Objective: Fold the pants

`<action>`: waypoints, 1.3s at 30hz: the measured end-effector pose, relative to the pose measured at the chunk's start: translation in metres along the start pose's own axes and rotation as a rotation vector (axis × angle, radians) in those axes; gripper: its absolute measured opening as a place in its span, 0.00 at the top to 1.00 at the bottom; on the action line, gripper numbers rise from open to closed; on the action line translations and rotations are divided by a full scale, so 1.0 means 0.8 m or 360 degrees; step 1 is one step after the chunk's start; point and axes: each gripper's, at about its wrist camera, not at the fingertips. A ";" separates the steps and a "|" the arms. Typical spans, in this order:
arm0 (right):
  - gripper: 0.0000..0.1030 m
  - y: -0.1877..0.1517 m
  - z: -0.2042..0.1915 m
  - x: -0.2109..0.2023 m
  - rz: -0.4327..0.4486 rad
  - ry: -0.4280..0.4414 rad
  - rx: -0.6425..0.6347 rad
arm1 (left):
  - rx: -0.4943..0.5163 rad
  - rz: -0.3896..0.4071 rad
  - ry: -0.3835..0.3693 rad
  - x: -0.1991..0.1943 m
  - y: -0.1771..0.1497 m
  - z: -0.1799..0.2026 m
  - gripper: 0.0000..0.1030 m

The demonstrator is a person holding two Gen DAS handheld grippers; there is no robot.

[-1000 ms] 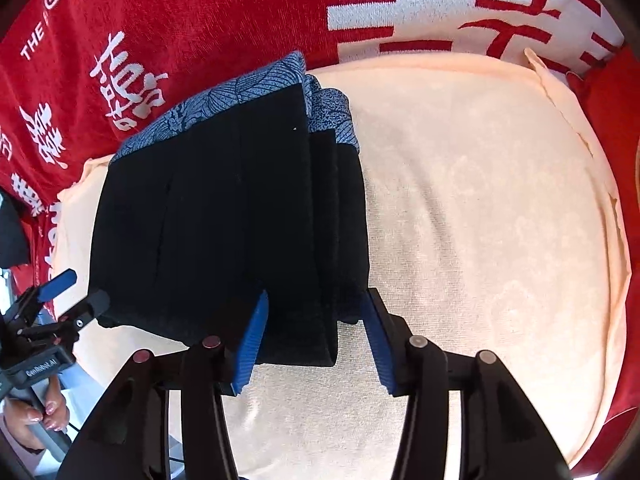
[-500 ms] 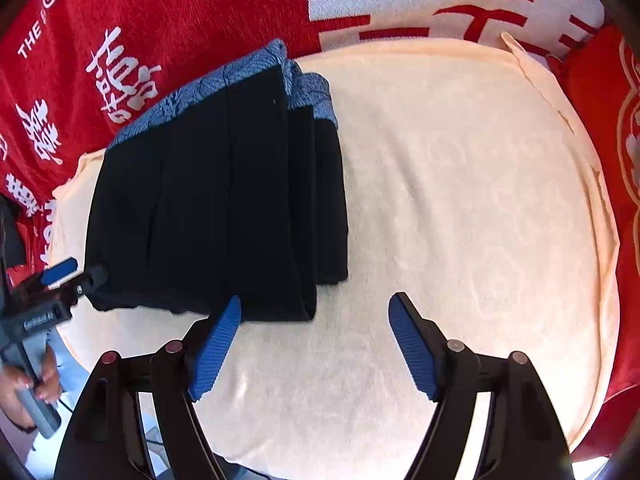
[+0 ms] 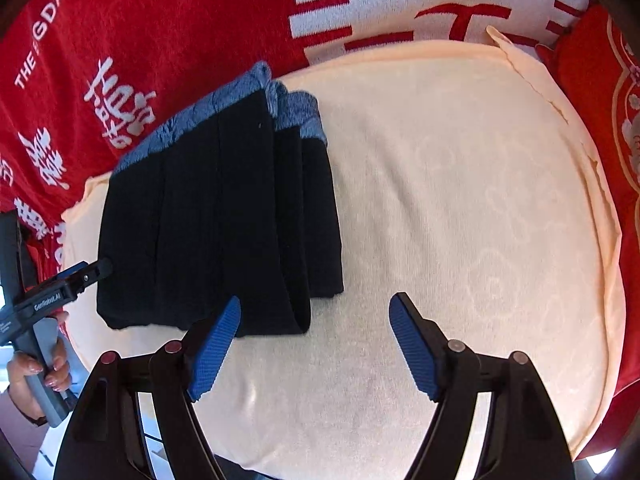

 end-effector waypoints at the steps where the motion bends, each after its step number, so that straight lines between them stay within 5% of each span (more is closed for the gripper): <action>1: 0.22 0.004 0.000 0.000 0.0005 0.0001 0.0008 | -0.0003 0.0013 0.0027 0.001 0.007 -0.002 0.01; 7: 0.22 0.024 -0.009 0.006 0.0017 0.0008 0.0018 | 0.0092 0.0042 0.0236 0.007 0.030 0.012 0.01; 22: 0.22 0.119 -0.042 0.043 0.0063 -0.0065 -0.0083 | 0.0092 0.0021 0.0209 0.013 0.034 0.012 0.01; 29: 0.18 0.122 -0.031 0.055 0.0045 -0.0121 -0.0088 | 0.0099 0.0019 0.0202 0.016 0.033 0.014 0.01; 34: 0.18 0.109 -0.008 0.040 0.0024 -0.0112 -0.0022 | 0.0067 -0.0012 0.0131 0.021 0.034 0.007 0.01; 39: 0.18 0.082 0.009 0.030 -0.0031 0.0010 0.0023 | -0.0041 -0.0086 -0.0064 0.030 0.035 -0.010 0.01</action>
Point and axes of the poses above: each gripper's, at about its wrist camera, not at the fingertips, and x roughly the way its jaws point, z to its right, y to its top, and after that the axes turned 1 degree about z, right-handed
